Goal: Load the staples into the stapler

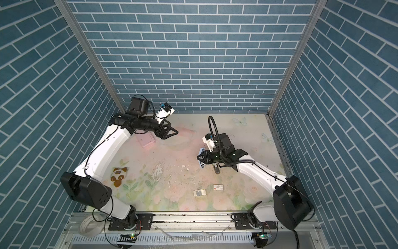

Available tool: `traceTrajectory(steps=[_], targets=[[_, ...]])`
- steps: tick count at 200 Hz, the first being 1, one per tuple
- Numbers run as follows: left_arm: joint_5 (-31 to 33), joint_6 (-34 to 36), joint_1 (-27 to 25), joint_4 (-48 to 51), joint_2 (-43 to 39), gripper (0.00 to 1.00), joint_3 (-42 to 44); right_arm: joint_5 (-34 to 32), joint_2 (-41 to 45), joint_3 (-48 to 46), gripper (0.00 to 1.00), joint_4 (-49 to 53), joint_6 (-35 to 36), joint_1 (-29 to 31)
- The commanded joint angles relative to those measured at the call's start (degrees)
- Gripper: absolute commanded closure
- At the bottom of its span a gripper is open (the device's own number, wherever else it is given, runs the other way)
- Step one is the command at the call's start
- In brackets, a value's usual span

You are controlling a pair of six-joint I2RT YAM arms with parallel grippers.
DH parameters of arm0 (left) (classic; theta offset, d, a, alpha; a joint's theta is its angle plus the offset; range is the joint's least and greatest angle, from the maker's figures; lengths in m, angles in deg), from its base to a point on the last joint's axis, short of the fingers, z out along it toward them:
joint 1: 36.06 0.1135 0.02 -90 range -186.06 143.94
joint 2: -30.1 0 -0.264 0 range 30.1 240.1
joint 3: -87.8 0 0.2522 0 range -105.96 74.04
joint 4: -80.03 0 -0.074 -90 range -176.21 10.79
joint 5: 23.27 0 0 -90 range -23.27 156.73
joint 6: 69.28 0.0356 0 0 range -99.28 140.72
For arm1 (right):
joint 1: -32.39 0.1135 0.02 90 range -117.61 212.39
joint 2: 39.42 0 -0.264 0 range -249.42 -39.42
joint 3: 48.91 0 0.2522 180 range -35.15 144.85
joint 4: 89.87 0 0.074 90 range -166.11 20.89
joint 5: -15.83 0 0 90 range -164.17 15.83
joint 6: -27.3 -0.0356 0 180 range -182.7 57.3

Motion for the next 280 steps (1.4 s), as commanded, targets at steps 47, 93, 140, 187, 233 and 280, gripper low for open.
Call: traceTrajectory(steps=[47, 93, 140, 187, 233, 280], targets=[[10.42, -2.51, 0.85, -6.25, -3.18, 0.15, 8.29, -17.39, -12.36, 6.35, 0.83, 8.75, 3.83, 6.5], [10.2, -5.65, 0.85, -7.24, -0.96, 0.15, 7.63, -30.48, -17.21, 8.09, 0.82, 8.89, -2.68, 11.25], [7.85, -6.18, 0.85, -6.96, -0.46, 0.15, 7.94, -35.59, -19.92, 7.62, 0.81, 8.15, -8.47, 12.99], [6.44, -5.61, 0.85, -4.96, -0.18, 0.15, 7.42, -36.44, -22.42, 8.68, 0.77, 8.96, -11.32, 14.35], [5.68, -5.9, 0.85, -4.51, -0.33, 0.15, 8.71, -36.79, -22.65, 8.79, 0.68, 10.23, -12.13, 15.61], [5.51, -5.79, 0.85, -4.67, -0.93, 0.15, 10.48, -37.03, -22.24, 7.79, 0.58, 10.43, -11.79, 16.12]])
